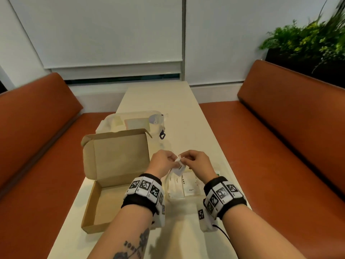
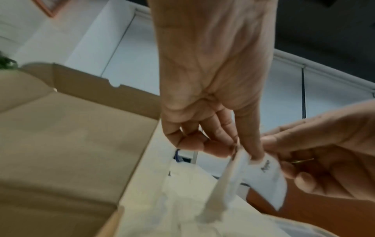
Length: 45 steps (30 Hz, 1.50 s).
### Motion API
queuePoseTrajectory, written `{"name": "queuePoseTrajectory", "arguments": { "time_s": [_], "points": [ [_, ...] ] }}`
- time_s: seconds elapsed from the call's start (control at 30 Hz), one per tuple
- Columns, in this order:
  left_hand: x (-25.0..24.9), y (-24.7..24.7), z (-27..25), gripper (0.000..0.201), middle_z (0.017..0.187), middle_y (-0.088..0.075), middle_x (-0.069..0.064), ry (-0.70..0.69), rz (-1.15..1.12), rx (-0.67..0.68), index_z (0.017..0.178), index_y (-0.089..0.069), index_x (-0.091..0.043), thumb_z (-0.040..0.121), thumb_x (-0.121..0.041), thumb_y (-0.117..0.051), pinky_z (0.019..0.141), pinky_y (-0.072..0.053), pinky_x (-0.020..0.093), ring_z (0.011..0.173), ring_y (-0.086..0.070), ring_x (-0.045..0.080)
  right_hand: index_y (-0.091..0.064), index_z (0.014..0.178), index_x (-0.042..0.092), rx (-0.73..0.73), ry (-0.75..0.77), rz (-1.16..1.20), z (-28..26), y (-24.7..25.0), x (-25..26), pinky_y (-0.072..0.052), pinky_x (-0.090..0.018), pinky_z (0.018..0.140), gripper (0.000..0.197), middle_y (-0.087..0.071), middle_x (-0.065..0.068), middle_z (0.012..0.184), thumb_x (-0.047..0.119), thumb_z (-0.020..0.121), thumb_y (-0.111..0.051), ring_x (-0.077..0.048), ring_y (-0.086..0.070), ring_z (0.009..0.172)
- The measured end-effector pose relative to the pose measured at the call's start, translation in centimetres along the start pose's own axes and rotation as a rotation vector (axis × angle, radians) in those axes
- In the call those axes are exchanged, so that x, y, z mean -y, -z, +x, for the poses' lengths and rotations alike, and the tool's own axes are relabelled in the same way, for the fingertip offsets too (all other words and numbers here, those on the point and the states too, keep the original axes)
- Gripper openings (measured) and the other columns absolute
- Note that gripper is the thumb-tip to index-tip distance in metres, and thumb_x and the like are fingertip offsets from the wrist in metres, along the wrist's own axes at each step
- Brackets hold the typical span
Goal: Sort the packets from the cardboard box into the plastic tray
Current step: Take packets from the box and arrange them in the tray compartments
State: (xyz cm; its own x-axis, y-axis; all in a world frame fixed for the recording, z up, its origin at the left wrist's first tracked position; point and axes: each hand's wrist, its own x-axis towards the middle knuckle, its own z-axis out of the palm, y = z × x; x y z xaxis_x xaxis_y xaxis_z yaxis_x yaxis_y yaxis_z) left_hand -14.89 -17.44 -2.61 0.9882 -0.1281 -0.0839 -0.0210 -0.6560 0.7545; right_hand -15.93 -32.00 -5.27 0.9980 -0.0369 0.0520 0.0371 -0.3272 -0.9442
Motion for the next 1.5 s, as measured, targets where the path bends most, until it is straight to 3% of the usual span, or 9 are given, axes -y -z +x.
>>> {"name": "queuePoseTrajectory", "arguments": {
  "time_s": [0.17,0.27,0.43,0.67,0.77,0.87,1.17,1.4,1.5],
  "points": [
    [-0.6,-3.3,0.4,0.017,0.09,-0.07,0.006,0.023,-0.1,-0.048,0.097,-0.069,-0.006,0.091,-0.011,-0.053,0.077,-0.045,0.03,0.091,-0.063,0.022,-0.07,0.093,0.005,-0.059,-0.099,0.082,-0.7,2.9,-3.0,-0.05,-0.014,0.059,0.01,-0.064,-0.003,0.073,0.003,0.086,-0.063,-0.012,-0.058,0.064],
    [-1.0,-4.8,0.6,0.022,0.091,-0.061,0.007,0.138,-0.286,-0.05,0.101,-0.059,-0.009,0.095,-0.007,-0.037,0.066,-0.043,0.028,0.077,-0.056,0.02,-0.067,0.09,0.002,-0.081,-0.144,0.159,-1.3,3.7,-4.3,-0.052,-0.019,0.061,0.007,-0.063,-0.008,0.074,0.001,0.087,-0.062,-0.016,-0.057,0.064],
    [-0.8,-6.0,0.6,0.019,0.086,-0.063,0.0,0.111,-0.246,0.031,0.09,-0.063,-0.011,0.089,-0.03,-0.061,0.064,-0.04,0.028,0.069,-0.051,0.014,-0.066,0.085,0.006,-0.171,-0.151,0.186,-1.3,4.6,-5.5,-0.052,-0.021,0.064,0.007,-0.063,-0.003,0.074,0.001,0.086,-0.061,-0.014,-0.058,0.067],
    [0.2,-6.3,0.3,0.025,0.06,-0.051,-0.009,0.031,-0.2,0.023,0.063,-0.054,-0.022,0.08,-0.017,-0.073,0.051,-0.031,0.023,0.053,-0.043,0.007,-0.068,0.088,0.012,-0.012,-0.139,0.108,-1.0,4.2,-5.4,-0.05,-0.017,0.058,0.006,-0.059,0.0,0.07,0.01,0.083,-0.07,-0.012,-0.057,0.067],
    [0.5,-6.2,0.0,0.005,0.084,-0.067,0.004,0.056,-0.223,-0.018,0.081,-0.066,-0.015,0.084,-0.012,-0.068,0.066,-0.042,0.026,0.074,-0.057,0.015,-0.07,0.081,0.011,0.026,-0.14,-0.052,-1.0,3.8,-5.8,-0.043,-0.013,0.059,0.004,-0.065,0.001,0.071,0.013,0.079,-0.073,-0.007,-0.057,0.064],
    [1.4,-6.1,-0.2,0.021,0.115,-0.064,0.008,0.161,-0.228,-0.168,0.111,-0.065,-0.01,0.091,-0.014,-0.057,0.082,-0.039,0.024,0.106,-0.057,0.023,-0.07,0.075,0.017,0.096,-0.162,-0.222,-1.4,3.1,-6.3,-0.039,-0.011,0.058,0.007,-0.064,0.008,0.068,0.019,0.077,-0.076,0.0,-0.056,0.063],
    [3.7,-6.5,-0.6,0.039,0.137,-0.051,0.013,0.216,-0.207,-0.253,0.133,-0.053,-0.007,0.094,-0.007,-0.049,0.105,-0.036,0.029,0.127,-0.047,0.027,-0.076,0.08,0.017,0.145,-0.113,-0.563,-1.8,0.9,-6.8,-0.046,-0.021,0.074,0.005,-0.07,0.0,0.083,0.02,0.077,-0.075,-0.008,-0.058,0.075],
    [3.3,-6.3,-0.9,0.031,0.123,-0.06,0.017,0.173,-0.087,-0.206,0.119,-0.059,-0.002,0.092,-0.003,-0.045,0.09,-0.04,0.027,0.114,-0.054,0.029,-0.037,0.062,0.023,0.254,0.024,-0.771,-1.7,0.6,-6.4,-0.03,-0.022,0.053,0.035,-0.046,0.004,0.07,0.003,0.072,-0.064,-0.017,-0.045,0.069],
    [3.3,-6.1,-1.0,0.021,0.103,-0.061,0.014,0.168,-0.111,-0.188,0.094,-0.058,-0.016,0.091,0.0,-0.044,0.081,-0.038,0.029,0.094,-0.05,0.021,-0.033,0.058,0.023,0.294,0.04,-0.845,-1.6,0.3,-6.3,-0.033,-0.025,0.056,0.036,-0.049,0.0,0.073,-0.002,0.075,-0.051,-0.019,-0.047,0.07]
  ]
}}
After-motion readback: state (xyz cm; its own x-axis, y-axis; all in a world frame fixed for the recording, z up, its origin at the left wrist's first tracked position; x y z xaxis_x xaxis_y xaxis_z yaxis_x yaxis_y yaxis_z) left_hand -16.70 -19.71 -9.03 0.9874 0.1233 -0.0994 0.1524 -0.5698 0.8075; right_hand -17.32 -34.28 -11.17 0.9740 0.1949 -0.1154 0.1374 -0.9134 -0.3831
